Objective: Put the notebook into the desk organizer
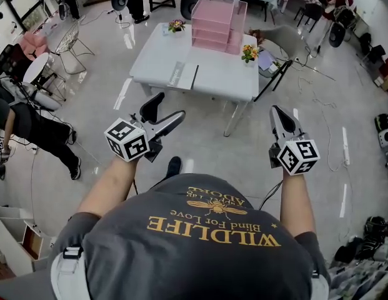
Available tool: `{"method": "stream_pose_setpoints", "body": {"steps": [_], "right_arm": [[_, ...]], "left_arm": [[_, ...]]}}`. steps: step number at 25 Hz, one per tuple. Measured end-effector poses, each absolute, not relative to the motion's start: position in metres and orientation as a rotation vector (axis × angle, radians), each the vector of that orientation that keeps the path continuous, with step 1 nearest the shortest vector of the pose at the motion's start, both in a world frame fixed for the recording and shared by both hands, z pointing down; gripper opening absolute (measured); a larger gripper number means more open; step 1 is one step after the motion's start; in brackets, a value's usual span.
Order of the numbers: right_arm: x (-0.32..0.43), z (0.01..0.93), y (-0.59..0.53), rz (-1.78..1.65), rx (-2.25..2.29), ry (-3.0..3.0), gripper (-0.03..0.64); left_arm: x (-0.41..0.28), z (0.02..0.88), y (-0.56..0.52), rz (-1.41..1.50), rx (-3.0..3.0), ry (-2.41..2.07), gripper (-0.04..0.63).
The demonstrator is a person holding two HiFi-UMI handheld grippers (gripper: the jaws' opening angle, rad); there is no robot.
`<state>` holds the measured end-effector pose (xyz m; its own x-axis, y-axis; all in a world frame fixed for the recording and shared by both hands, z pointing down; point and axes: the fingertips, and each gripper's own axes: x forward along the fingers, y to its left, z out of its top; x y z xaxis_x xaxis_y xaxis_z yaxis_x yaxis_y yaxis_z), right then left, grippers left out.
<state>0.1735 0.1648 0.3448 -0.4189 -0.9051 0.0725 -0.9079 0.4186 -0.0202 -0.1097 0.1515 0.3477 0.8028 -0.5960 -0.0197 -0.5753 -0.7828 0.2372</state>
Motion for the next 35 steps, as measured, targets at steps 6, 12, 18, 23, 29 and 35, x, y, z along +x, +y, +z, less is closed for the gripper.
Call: {"method": "stream_pose_setpoints", "body": {"steps": [6, 12, 18, 23, 29, 35], "right_arm": [[0.172, 0.355, 0.106, 0.088, 1.722, -2.555, 0.0], [0.165, 0.345, 0.014, 0.048, 1.785, -2.49, 0.0], [0.161, 0.324, -0.085, 0.018, 1.877, -2.444, 0.0], [0.162, 0.326, -0.146, 0.032, 1.896, -2.418, 0.0], [0.177, 0.328, -0.187, 0.06, 1.896, -2.405, 0.0], [0.216, 0.336, -0.206, 0.087, 1.871, -2.448, 0.0]], "left_arm": [[-0.104, 0.363, 0.071, -0.153, 2.798, -0.807, 0.397], [-0.102, 0.357, -0.048, -0.168, 2.846, -0.702, 0.396], [-0.102, 0.339, -0.156, -0.181, 2.893, -0.603, 0.396], [-0.095, 0.347, -0.215, -0.156, 2.895, -0.555, 0.396], [-0.083, 0.355, -0.254, -0.126, 2.861, -0.541, 0.396], [-0.053, 0.368, -0.266, -0.067, 2.828, -0.599, 0.396]]}}
